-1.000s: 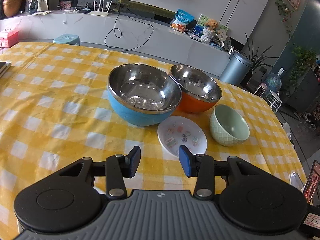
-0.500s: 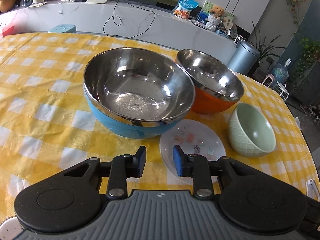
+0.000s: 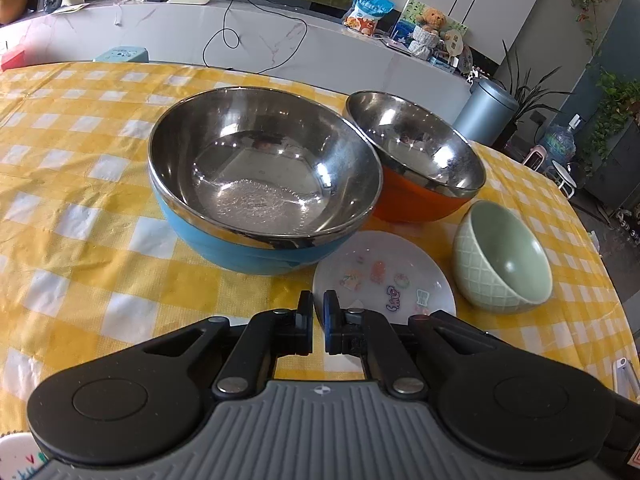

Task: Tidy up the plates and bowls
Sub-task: 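Move the left tool toward the small white sticker plate, then close both tools on the sticker plate rim and lift it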

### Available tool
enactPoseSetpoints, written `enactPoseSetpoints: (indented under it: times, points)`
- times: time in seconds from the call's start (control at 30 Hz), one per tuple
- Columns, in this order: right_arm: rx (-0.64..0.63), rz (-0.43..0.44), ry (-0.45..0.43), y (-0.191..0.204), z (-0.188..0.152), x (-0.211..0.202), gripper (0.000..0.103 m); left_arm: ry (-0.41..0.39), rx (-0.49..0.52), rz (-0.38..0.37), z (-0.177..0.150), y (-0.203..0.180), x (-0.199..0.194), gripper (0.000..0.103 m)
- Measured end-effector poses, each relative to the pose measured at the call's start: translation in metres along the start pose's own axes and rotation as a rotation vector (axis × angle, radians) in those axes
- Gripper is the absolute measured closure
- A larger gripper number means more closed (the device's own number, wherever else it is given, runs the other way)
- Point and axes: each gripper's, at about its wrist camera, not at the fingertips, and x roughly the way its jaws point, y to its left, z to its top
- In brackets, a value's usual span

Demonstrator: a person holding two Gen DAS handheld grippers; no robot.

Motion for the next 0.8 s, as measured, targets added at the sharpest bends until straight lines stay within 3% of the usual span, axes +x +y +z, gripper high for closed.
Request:
enactPoseSetpoints:
  times: [0.37,0.8]
  points:
    - [0.027,0.028,0.009,0.003,-0.021,-0.057,0.099,0.0,-0.012,-0.005,-0.023,0.002,-0.06,0.098]
    - [-0.048,0.142,0.038,0.054,-0.064,-0.115,0.099,-0.073,-0.059,0.049,-0.053,0.039,-0.155,0.098]
